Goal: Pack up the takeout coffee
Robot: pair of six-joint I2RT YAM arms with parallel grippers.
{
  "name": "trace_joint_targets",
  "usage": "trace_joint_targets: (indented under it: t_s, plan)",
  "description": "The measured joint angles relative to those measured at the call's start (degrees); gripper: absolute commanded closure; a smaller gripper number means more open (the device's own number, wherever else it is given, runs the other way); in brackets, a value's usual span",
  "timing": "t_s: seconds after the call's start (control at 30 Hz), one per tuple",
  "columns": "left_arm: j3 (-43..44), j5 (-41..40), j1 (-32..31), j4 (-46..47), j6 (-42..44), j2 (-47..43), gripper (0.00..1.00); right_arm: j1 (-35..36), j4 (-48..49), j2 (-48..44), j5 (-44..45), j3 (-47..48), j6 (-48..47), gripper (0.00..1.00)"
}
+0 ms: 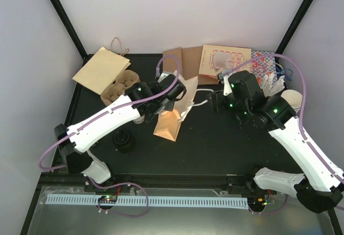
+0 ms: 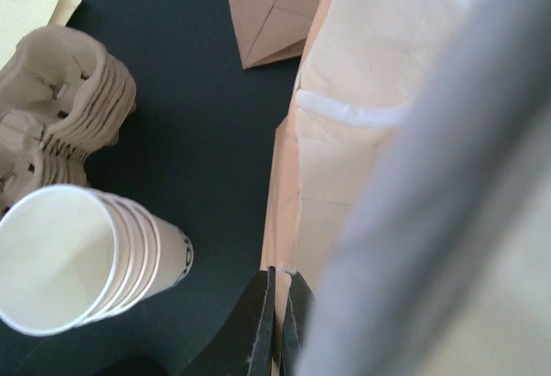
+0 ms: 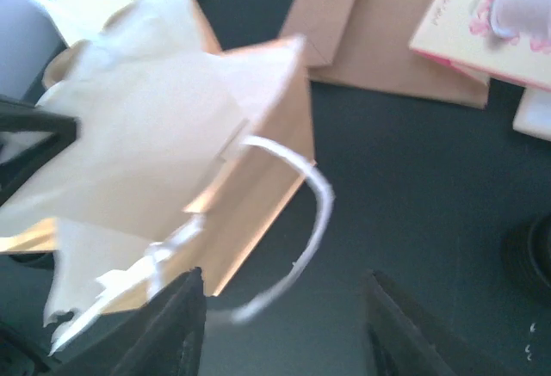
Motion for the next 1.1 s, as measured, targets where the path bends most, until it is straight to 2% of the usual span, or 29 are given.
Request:
trace_joint_targets:
  t_s: [0.07, 0.17, 0.47, 0.57, 0.63, 0.83, 1.0, 1.1]
  plan:
    - [1.55, 0.42, 0.98, 0.96, 0.98, 1.33, 0.99, 0.00, 0.59, 0.37, -1.33, 2.19, -0.50, 0.26]
    - [3.89, 1.40, 2.49, 2.16, 2.45, 3.56, 0.98, 0.00, 1.01, -0.22, -2.80, 4.33, -0.98, 0.16]
    - [9.51, 7.28, 5.57, 4.87, 4.68, 9.53, 0.98, 0.00, 0.17, -5.57, -1.14, 4.39, -1.14, 0.12]
    - [10.62, 9.42, 6.51, 5.79, 4.90, 10.54, 0.94, -0.07, -0.15, -8.48, 1.14, 2.78, -1.11, 0.12]
    - [10.86, 10.69, 7.02, 6.32, 4.96, 10.91, 0.87, -0.07, -0.31, -10.36, 2.38, 1.22, -1.09, 0.12]
    - [11.50, 13.09, 7.91, 7.13, 4.98, 11.91, 0.56, -0.15, -0.68, -14.08, 5.22, -3.45, -1.07, 0.11]
    - [13.18, 14.45, 8.00, 6.56, 5.16, 11.96, 0.25, -0.15, -0.66, -14.49, 6.47, -4.39, -1.07, 0.11]
    - [14.05, 15.85, 8.00, 6.43, 5.29, 11.28, 0.15, -0.15, -0.52, -14.51, 6.67, -4.42, -1.09, 0.11]
